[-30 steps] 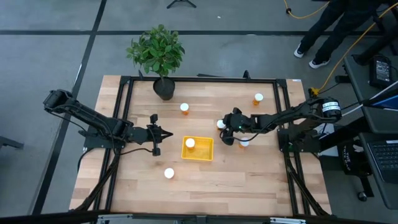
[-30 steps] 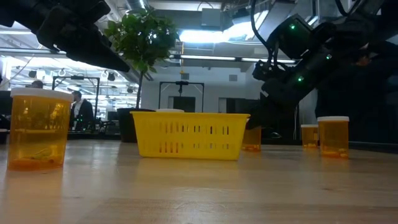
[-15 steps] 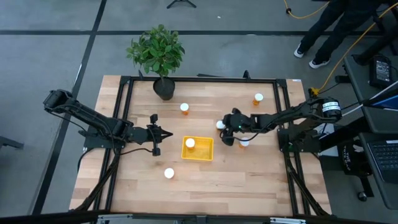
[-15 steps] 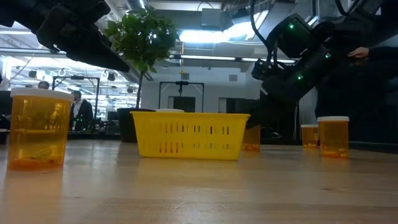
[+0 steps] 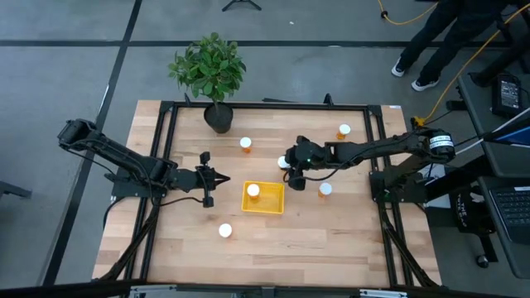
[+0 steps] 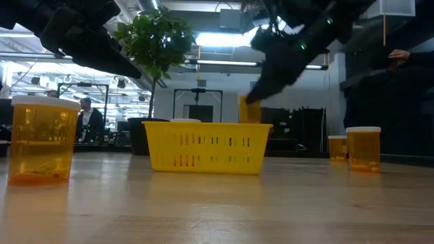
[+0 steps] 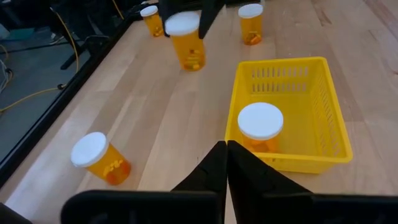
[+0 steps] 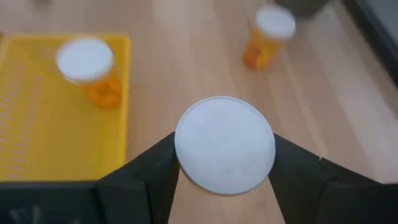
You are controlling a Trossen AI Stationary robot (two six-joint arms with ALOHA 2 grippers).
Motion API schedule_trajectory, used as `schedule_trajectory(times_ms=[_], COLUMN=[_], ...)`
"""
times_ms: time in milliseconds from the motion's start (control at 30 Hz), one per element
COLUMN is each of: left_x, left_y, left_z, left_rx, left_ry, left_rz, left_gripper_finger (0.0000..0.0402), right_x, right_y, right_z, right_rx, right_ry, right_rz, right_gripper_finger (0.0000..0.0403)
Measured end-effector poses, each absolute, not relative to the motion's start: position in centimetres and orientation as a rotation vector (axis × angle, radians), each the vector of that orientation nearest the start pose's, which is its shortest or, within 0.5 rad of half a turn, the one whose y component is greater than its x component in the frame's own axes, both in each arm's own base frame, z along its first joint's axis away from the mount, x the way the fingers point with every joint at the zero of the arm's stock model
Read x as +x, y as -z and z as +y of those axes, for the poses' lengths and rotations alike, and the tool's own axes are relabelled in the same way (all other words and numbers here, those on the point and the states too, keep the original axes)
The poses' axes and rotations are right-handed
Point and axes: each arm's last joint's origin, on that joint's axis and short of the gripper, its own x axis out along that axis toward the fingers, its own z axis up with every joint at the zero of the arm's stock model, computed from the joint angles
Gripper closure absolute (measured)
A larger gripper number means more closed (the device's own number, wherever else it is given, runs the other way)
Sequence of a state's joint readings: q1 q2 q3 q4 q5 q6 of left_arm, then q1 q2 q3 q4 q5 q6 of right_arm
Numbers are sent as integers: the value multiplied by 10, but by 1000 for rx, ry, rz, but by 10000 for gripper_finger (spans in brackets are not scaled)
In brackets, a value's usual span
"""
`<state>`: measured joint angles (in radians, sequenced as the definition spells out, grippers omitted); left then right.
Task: Pick and place pill bottles into a basket
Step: Put the orange pill bottle into the yellow bin
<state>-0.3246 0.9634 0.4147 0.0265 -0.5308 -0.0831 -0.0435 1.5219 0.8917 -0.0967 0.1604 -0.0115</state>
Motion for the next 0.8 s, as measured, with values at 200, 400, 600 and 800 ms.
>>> schedule_trajectory(times_ms=[200, 400, 600, 800], left_x=[185, 185, 185, 185], left_y=[-197, -197, -197, -197], left_z=[-47, -47, -47, -47], left_rx=[136, 135, 135, 135], left_ry=[-223, -222, -221, -221], left_rz=[466, 466, 466, 466], left_gripper_finger=[398, 396, 399, 395], right_x=[320, 324, 324, 329], right_y=[-220, -226, -230, -218], right_z=[-6, 20, 48, 66], right_rx=[-63, -63, -80, -96], right_ry=[100, -2, -80, -62], right_rz=[650, 565, 510, 517], right_gripper_finger=[188, 188, 188, 189])
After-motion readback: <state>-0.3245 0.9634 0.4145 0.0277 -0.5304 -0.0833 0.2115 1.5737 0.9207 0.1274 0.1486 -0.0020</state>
